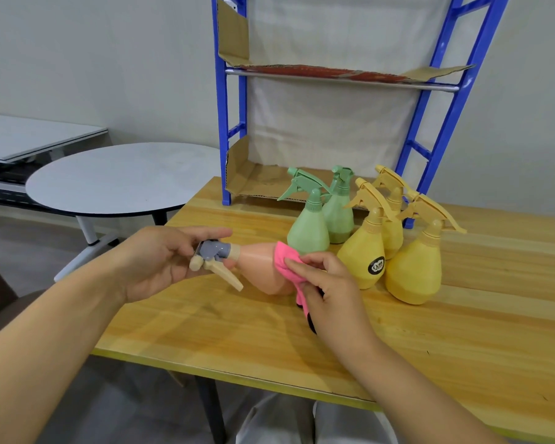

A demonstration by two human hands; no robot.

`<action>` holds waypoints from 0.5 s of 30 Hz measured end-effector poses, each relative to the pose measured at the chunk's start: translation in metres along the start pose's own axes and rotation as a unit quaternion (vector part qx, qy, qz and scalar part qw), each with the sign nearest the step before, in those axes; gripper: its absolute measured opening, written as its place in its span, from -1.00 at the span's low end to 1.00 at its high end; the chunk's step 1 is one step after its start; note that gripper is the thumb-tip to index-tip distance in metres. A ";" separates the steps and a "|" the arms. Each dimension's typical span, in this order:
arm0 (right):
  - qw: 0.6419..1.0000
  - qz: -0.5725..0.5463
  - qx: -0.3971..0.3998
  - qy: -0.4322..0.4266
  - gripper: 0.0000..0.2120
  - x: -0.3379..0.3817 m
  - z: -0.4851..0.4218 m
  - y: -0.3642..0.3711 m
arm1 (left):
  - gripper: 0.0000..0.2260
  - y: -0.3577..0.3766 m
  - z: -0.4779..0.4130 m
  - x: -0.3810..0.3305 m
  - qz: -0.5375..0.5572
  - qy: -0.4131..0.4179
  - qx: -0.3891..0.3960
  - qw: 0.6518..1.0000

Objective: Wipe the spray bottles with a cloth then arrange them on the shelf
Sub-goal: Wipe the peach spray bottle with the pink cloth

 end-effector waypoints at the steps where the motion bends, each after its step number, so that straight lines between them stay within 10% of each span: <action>1: 1.000 -0.002 -0.002 0.008 -0.51 -0.001 -0.001 0.000 | -0.49 0.001 0.000 0.000 -0.003 0.005 0.004 1.000; 11: 0.998 -0.006 -0.001 0.059 -0.58 -0.009 -0.006 -0.002 | -0.47 0.014 0.004 -0.010 -0.225 0.159 0.043 0.960; 15: 0.998 -0.012 -0.002 0.067 -0.59 -0.008 -0.006 -0.002 | -0.62 0.008 -0.003 -0.031 -0.396 0.323 -0.066 0.857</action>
Point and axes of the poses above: each hand's wrist, its own z-axis away from the middle knuckle, its own y-axis out of the palm, x = y × z, the point moved 10 cm from there along -z, towards the middle knuckle, and after that the axes turned 13 degrees about -x, right-handed, at the moved point
